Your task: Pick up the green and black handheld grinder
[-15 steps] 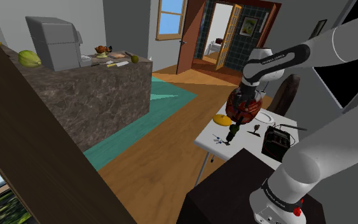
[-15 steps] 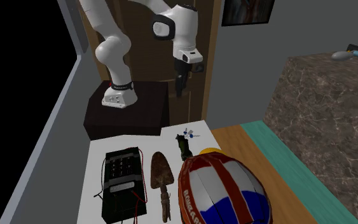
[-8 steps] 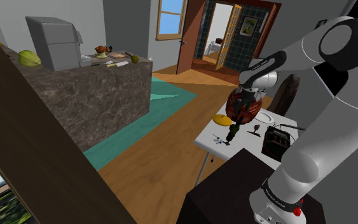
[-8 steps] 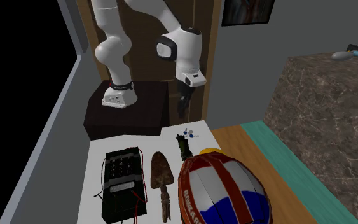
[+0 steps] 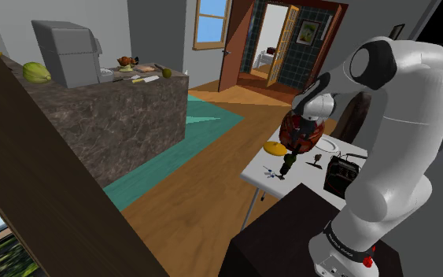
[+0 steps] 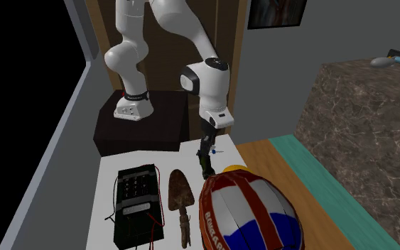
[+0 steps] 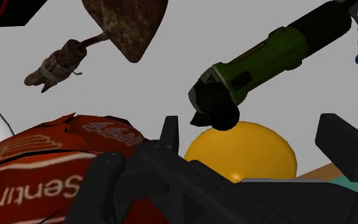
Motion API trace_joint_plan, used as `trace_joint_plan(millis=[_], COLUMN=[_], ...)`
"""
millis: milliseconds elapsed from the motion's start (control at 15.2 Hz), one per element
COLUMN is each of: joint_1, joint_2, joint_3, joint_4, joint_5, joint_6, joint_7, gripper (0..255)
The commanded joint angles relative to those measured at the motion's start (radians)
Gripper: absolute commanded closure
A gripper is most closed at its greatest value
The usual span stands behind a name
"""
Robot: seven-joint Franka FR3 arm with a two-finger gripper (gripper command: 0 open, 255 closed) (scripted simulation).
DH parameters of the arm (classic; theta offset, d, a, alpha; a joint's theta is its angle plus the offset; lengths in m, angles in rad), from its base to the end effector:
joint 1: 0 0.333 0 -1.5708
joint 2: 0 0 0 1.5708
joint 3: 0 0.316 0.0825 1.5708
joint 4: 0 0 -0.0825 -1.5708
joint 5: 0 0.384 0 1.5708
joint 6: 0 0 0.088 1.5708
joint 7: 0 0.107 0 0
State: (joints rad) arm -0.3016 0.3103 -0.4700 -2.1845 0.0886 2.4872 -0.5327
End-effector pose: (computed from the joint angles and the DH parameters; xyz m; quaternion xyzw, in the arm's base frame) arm 0.4034 -0.3914 0.2629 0.9887 -0.1430 -0.0135 0.0422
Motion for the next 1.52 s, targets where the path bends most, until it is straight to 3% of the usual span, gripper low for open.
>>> trace_joint_plan(millis=[0, 594, 660, 1452], joint_1=[-0.035, -0.065, -0.066, -0.053], joint_2=[0.060, 0.144, 0.146, 0.110], joint_3=[0.012, 0.051, 0.051, 0.035], joint_4=[0.045, 0.046, 0.048, 0.044], joint_5=[0.040, 0.091, 0.092, 0.071], joint_6=[0.012, 0.091, 0.091, 0.060], joint_7=[-0.039, -0.068, -0.068, -0.057], gripper=[0, 0, 255, 255])
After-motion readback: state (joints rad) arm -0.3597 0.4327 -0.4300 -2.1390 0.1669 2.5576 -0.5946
